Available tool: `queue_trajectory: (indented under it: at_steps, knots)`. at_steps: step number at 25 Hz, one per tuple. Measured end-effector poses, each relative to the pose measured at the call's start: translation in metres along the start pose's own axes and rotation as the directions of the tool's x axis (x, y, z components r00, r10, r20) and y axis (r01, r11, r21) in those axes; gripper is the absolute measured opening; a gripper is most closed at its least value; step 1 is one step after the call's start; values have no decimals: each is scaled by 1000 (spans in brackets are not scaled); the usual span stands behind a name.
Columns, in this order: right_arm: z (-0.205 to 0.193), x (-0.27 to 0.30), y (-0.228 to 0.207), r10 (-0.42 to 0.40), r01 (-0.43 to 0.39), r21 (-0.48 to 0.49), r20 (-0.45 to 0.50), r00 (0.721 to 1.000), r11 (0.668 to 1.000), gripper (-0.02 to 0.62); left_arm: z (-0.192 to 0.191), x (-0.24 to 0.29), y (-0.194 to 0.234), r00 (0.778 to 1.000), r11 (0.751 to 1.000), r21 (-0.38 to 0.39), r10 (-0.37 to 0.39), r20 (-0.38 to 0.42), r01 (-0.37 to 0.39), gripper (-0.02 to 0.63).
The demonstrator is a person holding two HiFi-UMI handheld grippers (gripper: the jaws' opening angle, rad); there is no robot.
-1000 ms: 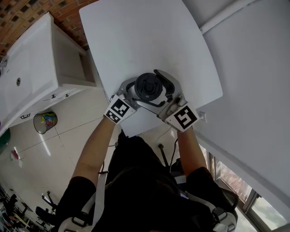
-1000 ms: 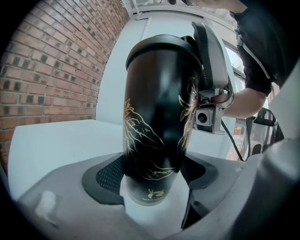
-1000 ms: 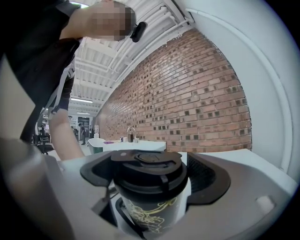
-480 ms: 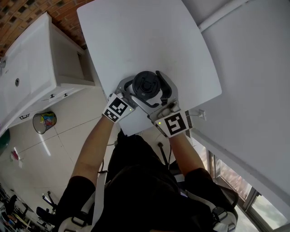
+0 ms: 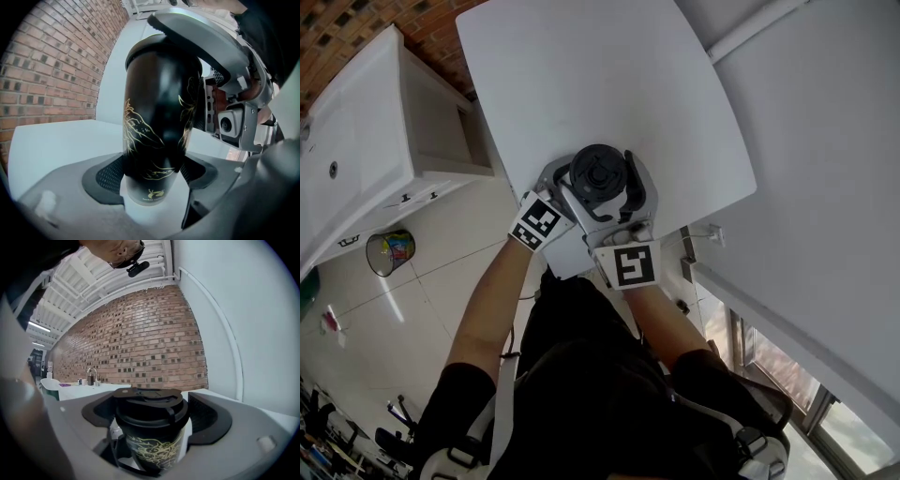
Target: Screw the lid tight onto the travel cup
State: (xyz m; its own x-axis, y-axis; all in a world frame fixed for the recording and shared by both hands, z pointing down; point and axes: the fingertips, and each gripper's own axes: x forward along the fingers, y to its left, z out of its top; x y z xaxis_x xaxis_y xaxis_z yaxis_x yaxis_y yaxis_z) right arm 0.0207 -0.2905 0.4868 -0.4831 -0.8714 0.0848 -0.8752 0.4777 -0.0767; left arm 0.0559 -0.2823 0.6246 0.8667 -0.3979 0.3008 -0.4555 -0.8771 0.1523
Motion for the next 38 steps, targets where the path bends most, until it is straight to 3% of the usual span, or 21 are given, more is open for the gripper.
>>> queue_trajectory:
  at_steps: [2,5,9,12,19,26,32,38]
  knots:
    - [-3,-3,3,55,-55,14,18,998,998,484,0,0,-1,1000,1000,-7,0,2,0,374]
    - [-3,-7,10,224,-224,7,6,975,975,529,0,0,-2,1000,1000,-5,1,1,-1,374]
    - [-1,-9,14,458,-459,2,-73,886,888,526,0,1,-1,1000,1000,-2,-2,-2,2,374]
    - [3,-6,12,539,-546,-60,-107,836,835,519,1,0,0,1000,1000,-1,-2,-1,2,374]
    - [4,-1,18,530,-538,-100,-96,843,837,470,1,0,-2,1000,1000,-6,-3,0,3,374]
    - [4,0,16,503,-510,-102,-88,860,854,469,1,0,-2,1000,1000,-5,-2,1,2,374]
    - [5,4,13,379,-381,-89,-43,924,920,468,0,-1,0,1000,1000,-11,-3,2,3,374]
    - [7,3,10,316,-317,-88,-22,949,944,468,1,-1,-1,1000,1000,-6,-2,0,2,374]
